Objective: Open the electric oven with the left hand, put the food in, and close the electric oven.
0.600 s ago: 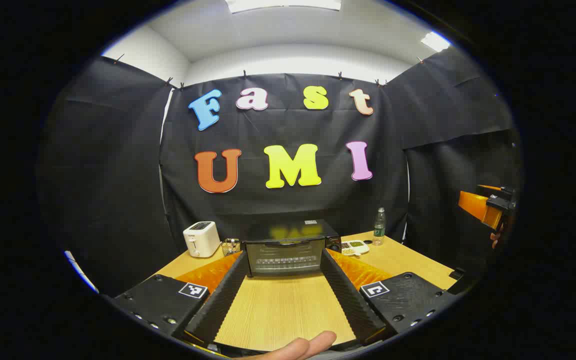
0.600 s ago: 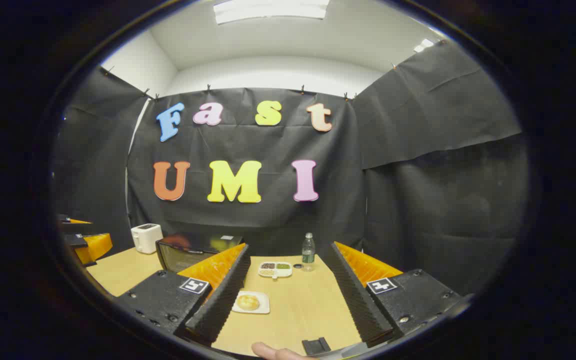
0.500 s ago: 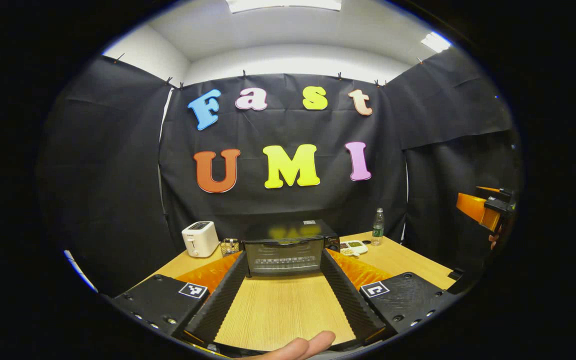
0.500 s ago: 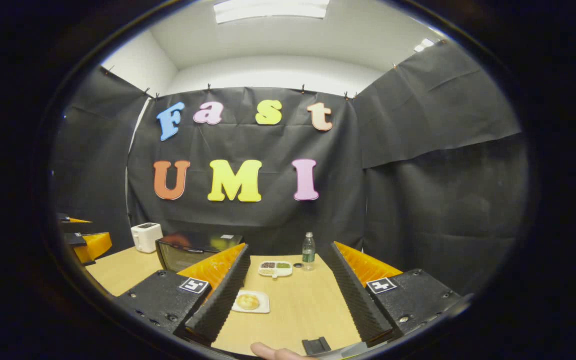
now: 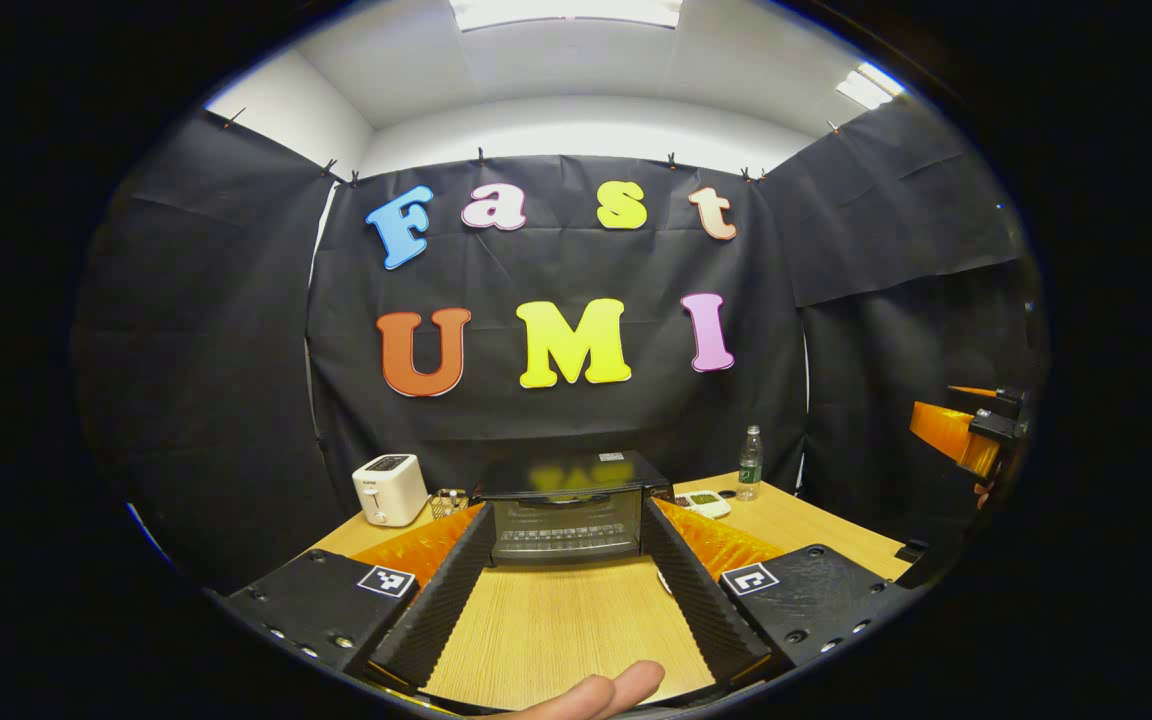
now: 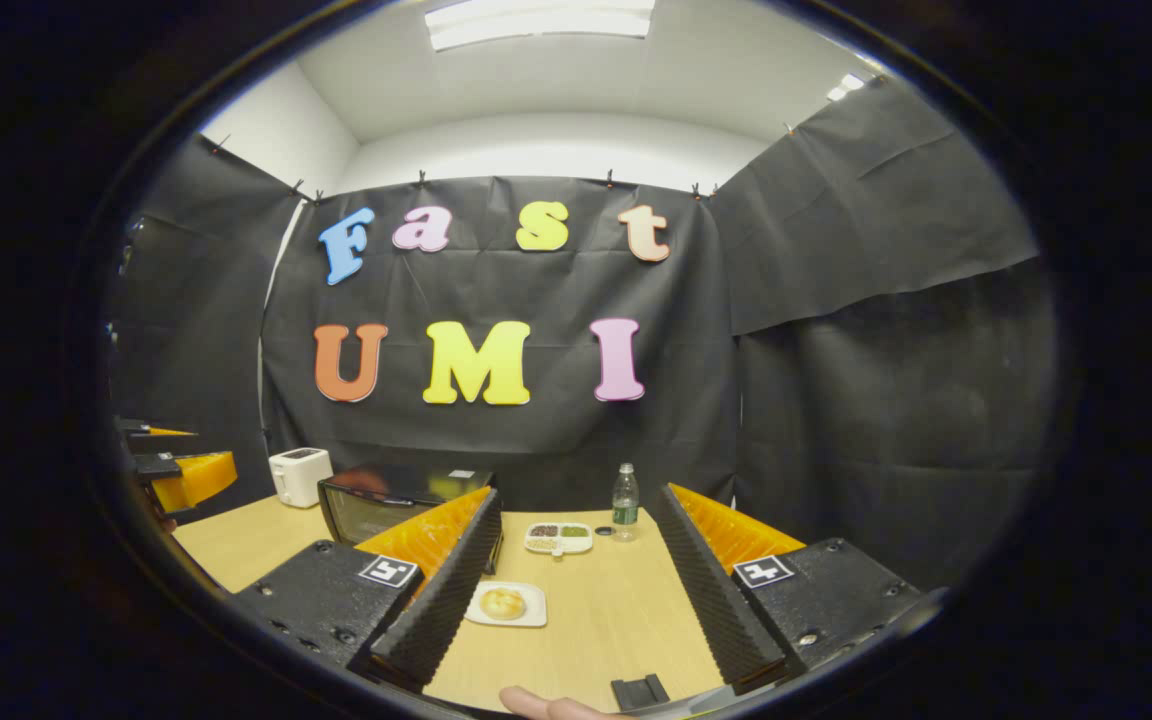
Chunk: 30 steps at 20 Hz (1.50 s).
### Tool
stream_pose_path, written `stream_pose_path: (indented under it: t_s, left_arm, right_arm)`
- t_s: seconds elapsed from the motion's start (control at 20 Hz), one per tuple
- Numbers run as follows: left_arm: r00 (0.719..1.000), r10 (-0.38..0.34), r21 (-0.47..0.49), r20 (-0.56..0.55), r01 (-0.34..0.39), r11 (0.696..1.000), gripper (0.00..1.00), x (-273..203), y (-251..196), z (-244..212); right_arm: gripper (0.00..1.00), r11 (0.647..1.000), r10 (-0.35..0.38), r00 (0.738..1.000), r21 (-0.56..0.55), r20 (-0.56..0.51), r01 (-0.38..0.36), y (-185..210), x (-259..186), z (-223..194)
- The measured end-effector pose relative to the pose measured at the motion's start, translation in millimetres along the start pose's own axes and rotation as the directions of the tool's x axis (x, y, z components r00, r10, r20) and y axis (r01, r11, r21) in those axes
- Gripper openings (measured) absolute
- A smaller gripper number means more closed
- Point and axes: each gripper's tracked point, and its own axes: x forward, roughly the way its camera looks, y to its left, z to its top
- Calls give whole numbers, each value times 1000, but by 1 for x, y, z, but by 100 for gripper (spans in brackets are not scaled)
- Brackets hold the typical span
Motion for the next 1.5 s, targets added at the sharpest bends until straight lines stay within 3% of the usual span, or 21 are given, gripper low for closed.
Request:
stream_pose_path:
  t_s: [0.25,0.3,0.5,0.55,0.6,0.65,0.7,0.9,1.1,1.25,1.35,1.4,1.45,1.5]
  left_arm:
    - [1000,6,-45,6,-6,999,95,59,20,21]
    - [1000,12,-55,10,-11,998,100,75,26,23]
    - [999,-27,-135,-38,21,991,87,142,34,8]
    - [997,-53,-160,-61,43,986,93,159,33,1]
    - [995,-60,-178,-76,46,983,82,175,35,-6]
    - [994,-58,-192,-92,39,981,82,188,39,-11]
    - [993,-44,-201,-109,21,979,92,200,43,-18]
    - [980,-25,-207,-197,-17,978,93,246,45,-53]
    - [960,-19,-180,-280,-33,983,93,283,44,-92]
    - [943,-63,-217,-328,-10,976,93,304,26,-120]
    - [930,-52,-220,-364,-32,975,93,312,25,-131]
    - [940,-58,-203,-337,-12,979,82,318,21,-127]
    - [942,-88,-200,-325,23,980,92,313,12,-123]
    - [930,-115,-211,-350,42,977,83,312,5,-132]
  right_arm:
    - [100,1000,-5,1000,15,1,5,-7,3,-4]
    - [100,1000,-6,1000,17,5,5,-8,3,-4]
    - [100,1000,-12,1000,18,23,12,-17,1,-3]
    - [100,1000,-14,1000,16,26,14,-18,0,-3]
    - [100,1000,-15,999,16,31,14,-19,-1,-3]
    - [100,1000,-11,999,20,38,10,-19,-1,-2]
    - [100,1000,-5,999,22,42,4,-19,-2,-3]
    - [100,999,11,998,37,64,-14,-19,-1,-4]
    - [100,999,26,997,20,74,-28,-16,3,-12]
    - [100,999,44,996,-14,74,-43,-8,7,-17]
    - [100,998,50,997,-29,63,-48,-6,10,-23]
    - [100,998,51,997,-32,61,-50,-6,11,-25]
    - [100,998,51,997,-32,61,-49,-6,11,-25]
    - [100,999,47,997,-27,61,-45,-8,12,-26]
